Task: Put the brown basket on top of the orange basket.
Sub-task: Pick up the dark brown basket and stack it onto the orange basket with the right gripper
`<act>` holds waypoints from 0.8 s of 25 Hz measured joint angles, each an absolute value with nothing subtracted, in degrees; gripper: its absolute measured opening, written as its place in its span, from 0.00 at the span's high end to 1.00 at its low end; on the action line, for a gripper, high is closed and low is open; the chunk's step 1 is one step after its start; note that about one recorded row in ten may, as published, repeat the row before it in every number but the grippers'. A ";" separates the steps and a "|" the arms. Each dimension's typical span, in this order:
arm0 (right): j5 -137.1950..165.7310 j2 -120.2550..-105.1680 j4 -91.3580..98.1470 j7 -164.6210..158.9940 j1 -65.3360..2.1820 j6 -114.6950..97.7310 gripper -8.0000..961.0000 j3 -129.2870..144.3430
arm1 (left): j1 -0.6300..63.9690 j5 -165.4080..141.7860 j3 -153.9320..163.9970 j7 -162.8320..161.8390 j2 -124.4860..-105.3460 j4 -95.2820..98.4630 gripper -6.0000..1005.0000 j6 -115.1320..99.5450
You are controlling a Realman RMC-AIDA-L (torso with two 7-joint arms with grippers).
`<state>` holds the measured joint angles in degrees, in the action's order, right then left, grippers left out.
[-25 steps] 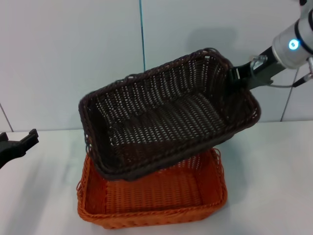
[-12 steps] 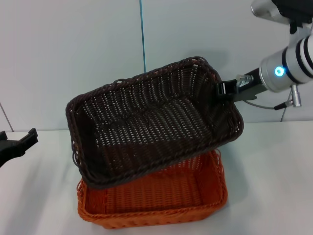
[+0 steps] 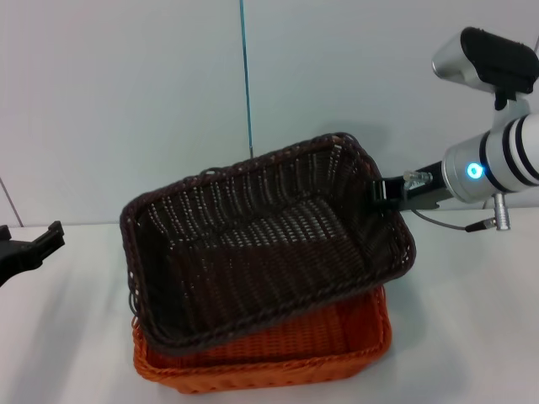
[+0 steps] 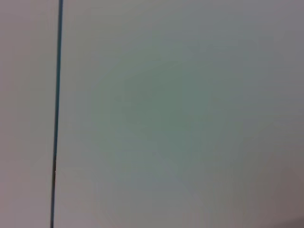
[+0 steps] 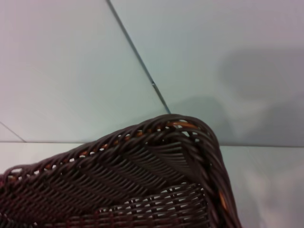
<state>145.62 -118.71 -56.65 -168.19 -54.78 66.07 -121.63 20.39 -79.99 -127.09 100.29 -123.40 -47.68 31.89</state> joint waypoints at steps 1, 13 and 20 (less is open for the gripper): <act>145.51 -118.73 -56.60 -168.23 -54.59 65.76 0.85 -121.64 | 20.39 -79.99 -127.09 100.29 -123.40 -47.70 0.11 31.84; 141.36 -119.15 -53.82 -169.43 -52.80 60.35 0.85 -114.44 | 20.48 -81.26 -127.09 100.16 -123.40 -47.82 0.11 31.64; 140.93 -119.20 -52.96 -170.71 -51.37 58.67 0.85 -110.78 | 20.48 -81.44 -127.20 100.10 -123.40 -47.89 0.11 31.55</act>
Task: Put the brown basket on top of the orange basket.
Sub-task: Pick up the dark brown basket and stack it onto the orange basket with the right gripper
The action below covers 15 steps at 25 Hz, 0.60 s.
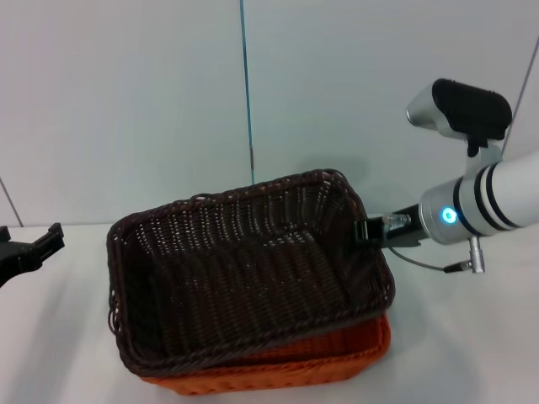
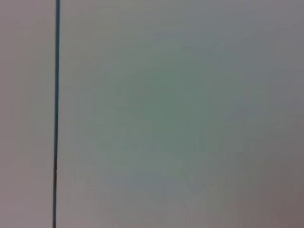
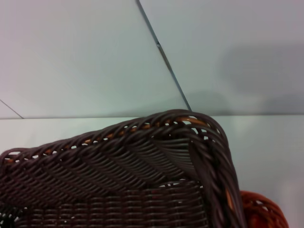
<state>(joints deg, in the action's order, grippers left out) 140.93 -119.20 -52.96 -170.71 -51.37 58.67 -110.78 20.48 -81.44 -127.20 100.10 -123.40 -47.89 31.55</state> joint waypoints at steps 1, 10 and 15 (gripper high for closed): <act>140.99 -119.20 -52.98 -171.00 -50.97 58.55 0.85 -110.47 | 20.48 -81.43 -127.28 100.08 -123.40 -47.89 0.11 31.54; 141.41 -119.05 -53.05 -171.83 -49.21 58.05 0.85 -108.78 | 20.85 -81.43 -127.59 100.08 -123.40 -47.90 0.11 31.55; 141.44 -119.07 -53.00 -171.83 -49.01 57.93 0.85 -107.81 | 20.91 -81.42 -127.58 100.10 -123.40 -47.90 0.11 31.55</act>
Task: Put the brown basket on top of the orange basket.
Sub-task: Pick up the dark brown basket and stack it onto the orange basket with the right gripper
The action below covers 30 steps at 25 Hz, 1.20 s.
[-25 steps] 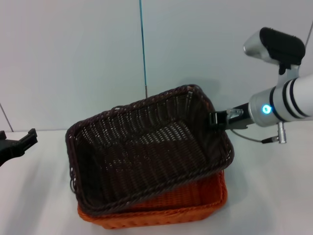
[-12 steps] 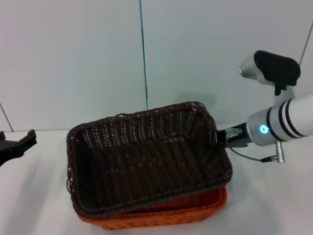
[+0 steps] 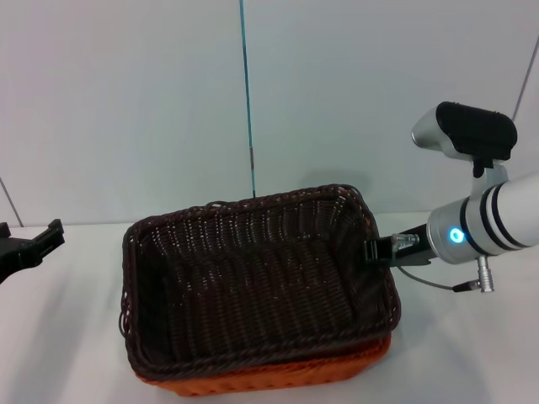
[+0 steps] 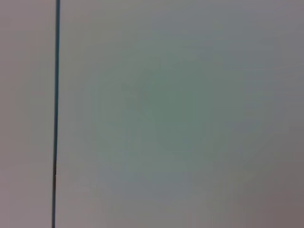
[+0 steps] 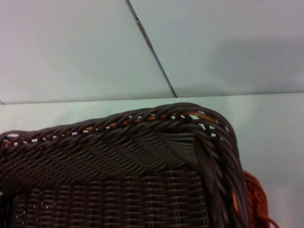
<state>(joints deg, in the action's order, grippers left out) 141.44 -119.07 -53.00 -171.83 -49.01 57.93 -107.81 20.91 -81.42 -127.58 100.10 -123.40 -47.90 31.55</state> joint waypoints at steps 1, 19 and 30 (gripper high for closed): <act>141.45 -119.08 -52.90 -171.83 -48.95 57.76 0.85 -107.48 | 20.91 -81.42 -127.59 100.10 -123.40 -47.90 0.11 31.55; 148.88 -119.30 -52.95 -171.98 -51.49 58.47 0.86 -106.44 | 20.89 -81.38 -127.71 100.20 -123.40 -47.90 0.11 30.81; 153.28 -119.79 -49.89 -172.26 -54.40 59.93 0.86 -107.02 | 20.87 -81.38 -127.80 100.22 -123.31 -48.41 0.11 30.16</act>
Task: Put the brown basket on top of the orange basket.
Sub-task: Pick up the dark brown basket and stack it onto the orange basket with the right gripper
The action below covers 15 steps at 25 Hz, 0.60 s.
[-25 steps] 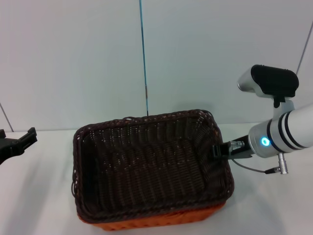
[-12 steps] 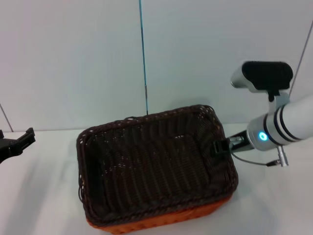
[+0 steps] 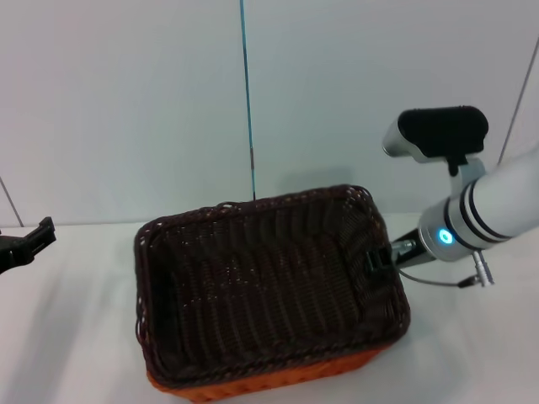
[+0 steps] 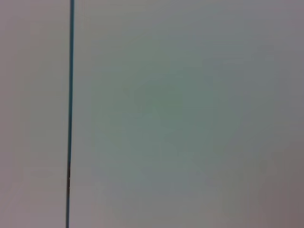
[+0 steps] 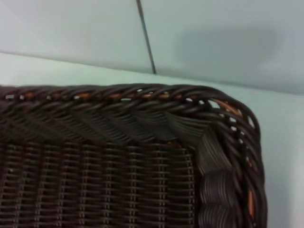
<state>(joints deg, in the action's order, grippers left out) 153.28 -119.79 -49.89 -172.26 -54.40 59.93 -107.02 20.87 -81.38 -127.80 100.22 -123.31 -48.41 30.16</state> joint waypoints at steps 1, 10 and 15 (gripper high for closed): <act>153.29 -119.71 -49.20 -172.25 -54.30 59.75 0.86 -107.06 | 20.86 -81.39 -127.80 100.23 -123.31 -48.42 0.11 30.13; 154.10 -119.53 -45.72 -172.17 -54.59 58.48 0.86 -106.76 | 21.06 -81.38 -127.54 100.17 -123.24 -48.51 0.11 30.05; 154.29 -119.54 -47.05 -172.11 -54.55 58.61 0.86 -105.51 | 21.08 -81.39 -127.59 100.06 -123.22 -48.52 0.11 30.05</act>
